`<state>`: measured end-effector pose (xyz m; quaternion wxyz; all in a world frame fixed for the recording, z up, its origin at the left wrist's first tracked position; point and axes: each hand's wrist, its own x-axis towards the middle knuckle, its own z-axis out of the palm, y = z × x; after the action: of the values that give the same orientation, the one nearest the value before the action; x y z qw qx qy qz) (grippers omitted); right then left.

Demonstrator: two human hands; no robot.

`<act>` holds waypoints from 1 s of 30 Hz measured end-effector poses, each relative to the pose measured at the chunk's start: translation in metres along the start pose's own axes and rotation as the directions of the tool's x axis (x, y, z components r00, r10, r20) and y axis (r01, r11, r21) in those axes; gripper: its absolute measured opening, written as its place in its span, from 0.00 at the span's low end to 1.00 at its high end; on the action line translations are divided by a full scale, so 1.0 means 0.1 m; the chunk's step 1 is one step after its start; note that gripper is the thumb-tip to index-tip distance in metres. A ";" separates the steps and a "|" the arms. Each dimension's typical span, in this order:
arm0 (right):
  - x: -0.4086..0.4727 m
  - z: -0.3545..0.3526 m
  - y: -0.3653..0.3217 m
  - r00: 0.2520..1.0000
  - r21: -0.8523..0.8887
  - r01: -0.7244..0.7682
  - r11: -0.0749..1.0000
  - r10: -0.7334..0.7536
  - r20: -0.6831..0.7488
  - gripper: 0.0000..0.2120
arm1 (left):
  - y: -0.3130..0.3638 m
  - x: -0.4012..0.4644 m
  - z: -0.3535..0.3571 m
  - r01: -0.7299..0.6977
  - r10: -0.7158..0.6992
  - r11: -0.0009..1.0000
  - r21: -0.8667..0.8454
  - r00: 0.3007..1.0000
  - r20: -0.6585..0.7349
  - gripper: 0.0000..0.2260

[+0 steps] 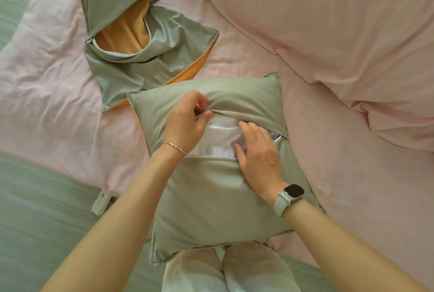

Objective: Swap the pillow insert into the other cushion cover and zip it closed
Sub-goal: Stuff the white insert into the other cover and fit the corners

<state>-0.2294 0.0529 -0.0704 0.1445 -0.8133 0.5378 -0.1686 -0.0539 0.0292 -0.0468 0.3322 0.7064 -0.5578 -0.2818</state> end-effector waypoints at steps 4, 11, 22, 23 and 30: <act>0.07 0.07 0.03 0.997 -0.025 0.016 1.000 -0.018 -0.081 0.13 | -0.10 -0.15 0.01 -0.352 0.341 0.928 0.125 0.935 0.102 0.11; 0.02 0.21 -0.02 0.997 -0.353 0.069 0.933 -0.056 0.046 0.25 | -0.15 -0.18 -0.02 -0.380 0.351 0.868 0.319 0.925 0.146 0.09; 0.19 0.16 0.06 0.996 0.005 0.085 0.996 -0.085 0.024 0.12 | 0.01 0.10 0.24 0.006 -0.018 0.987 0.160 0.997 0.075 0.09; 0.17 0.11 0.07 0.995 0.073 0.058 0.996 -0.063 0.071 0.12 | 0.01 0.08 0.24 0.025 -0.040 0.986 0.166 0.995 0.087 0.09; 0.26 -0.18 0.05 0.846 0.161 -0.227 0.960 0.113 0.520 0.13 | -0.08 -0.03 0.22 0.076 -0.081 0.994 0.083 0.995 0.062 0.11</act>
<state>-0.2315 0.0258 -0.0529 0.3827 -0.7571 0.5295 0.0067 -0.0665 0.0303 -0.0663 0.2736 0.7312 -0.5510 -0.2947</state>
